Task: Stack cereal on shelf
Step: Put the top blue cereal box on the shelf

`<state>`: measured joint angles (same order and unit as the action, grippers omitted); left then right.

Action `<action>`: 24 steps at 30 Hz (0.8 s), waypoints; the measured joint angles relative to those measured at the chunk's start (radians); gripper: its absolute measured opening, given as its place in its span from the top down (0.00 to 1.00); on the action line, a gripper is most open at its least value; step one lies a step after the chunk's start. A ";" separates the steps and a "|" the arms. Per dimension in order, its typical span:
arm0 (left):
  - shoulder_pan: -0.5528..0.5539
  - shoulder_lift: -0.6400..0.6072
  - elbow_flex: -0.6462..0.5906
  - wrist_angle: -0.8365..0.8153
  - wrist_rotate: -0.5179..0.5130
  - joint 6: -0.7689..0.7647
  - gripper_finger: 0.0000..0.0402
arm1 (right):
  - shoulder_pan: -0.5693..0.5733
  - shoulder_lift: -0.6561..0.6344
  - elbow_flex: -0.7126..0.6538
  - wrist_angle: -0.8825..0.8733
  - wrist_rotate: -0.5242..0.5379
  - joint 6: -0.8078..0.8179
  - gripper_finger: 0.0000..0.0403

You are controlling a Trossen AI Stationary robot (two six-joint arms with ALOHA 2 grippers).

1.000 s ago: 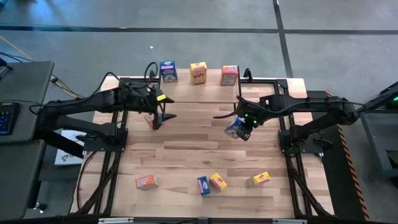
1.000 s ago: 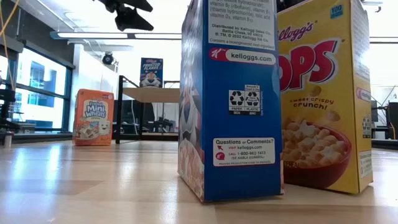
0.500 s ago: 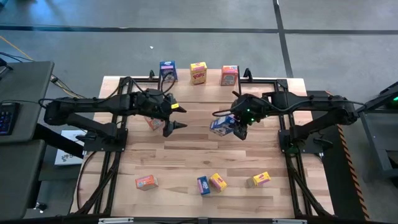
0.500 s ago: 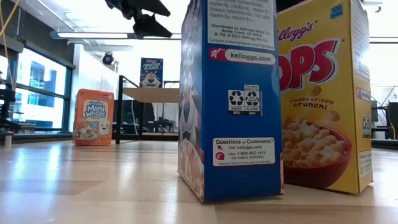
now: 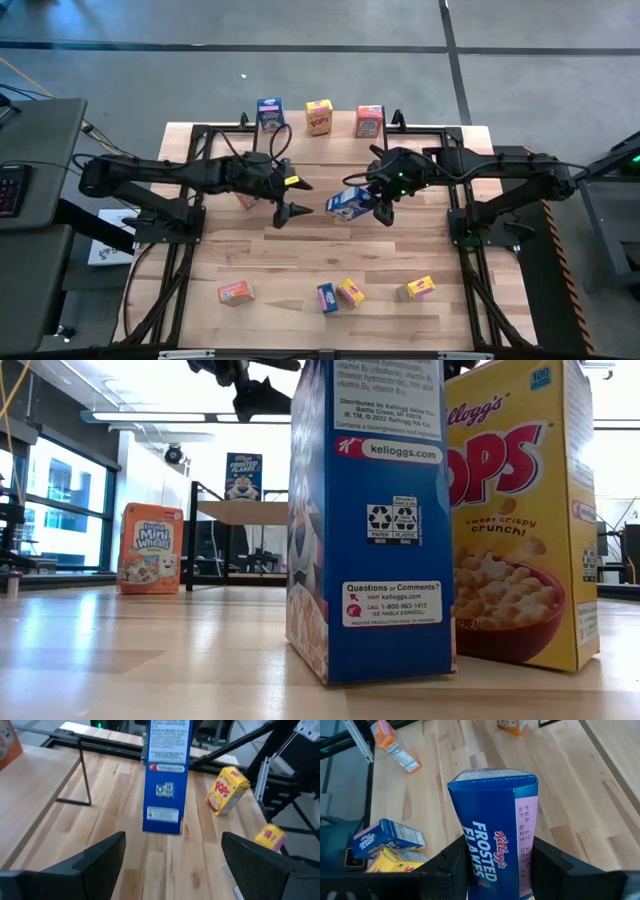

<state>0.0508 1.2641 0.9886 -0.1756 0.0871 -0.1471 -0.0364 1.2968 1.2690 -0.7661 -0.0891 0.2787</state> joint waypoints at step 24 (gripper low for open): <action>-0.005 0.173 0.146 0.140 0.047 0.008 0.20 | 0.037 0.000 0.000 0.000 0.002 -0.037 0.62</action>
<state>0.0460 1.4367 1.1341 -0.0352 0.1343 -0.1388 0.0010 1.2972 1.2694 -0.7656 -0.0868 0.2415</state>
